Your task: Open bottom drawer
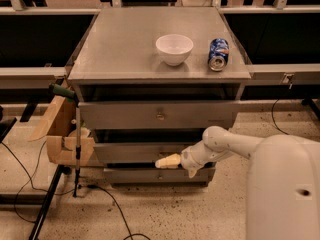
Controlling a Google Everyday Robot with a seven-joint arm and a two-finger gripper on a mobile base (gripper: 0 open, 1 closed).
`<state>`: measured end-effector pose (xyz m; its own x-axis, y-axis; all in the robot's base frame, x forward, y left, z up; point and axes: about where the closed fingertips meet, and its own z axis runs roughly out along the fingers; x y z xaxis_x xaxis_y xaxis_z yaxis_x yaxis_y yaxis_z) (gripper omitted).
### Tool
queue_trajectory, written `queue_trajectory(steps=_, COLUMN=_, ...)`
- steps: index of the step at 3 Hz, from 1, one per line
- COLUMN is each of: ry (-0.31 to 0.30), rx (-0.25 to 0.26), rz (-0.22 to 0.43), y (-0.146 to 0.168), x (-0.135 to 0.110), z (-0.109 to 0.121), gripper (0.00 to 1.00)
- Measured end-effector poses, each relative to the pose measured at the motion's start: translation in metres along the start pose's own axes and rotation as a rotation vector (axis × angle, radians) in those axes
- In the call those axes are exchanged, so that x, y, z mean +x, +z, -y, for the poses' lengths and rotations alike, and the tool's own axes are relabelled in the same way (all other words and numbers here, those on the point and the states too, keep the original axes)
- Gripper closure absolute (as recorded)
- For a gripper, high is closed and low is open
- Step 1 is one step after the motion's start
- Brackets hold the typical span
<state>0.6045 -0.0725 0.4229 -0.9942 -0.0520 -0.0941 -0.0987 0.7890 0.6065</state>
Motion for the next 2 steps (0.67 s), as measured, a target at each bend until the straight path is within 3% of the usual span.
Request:
queue_trajectory(steps=1, ry=0.139, rx=-0.027, rz=-0.051, y=0.055, x=-0.004, z=0.032, gripper=0.00)
queue_trajectory(steps=2, ry=0.232, rx=-0.055, rz=-0.082, y=0.094, x=0.001, z=0.053, gripper=0.00)
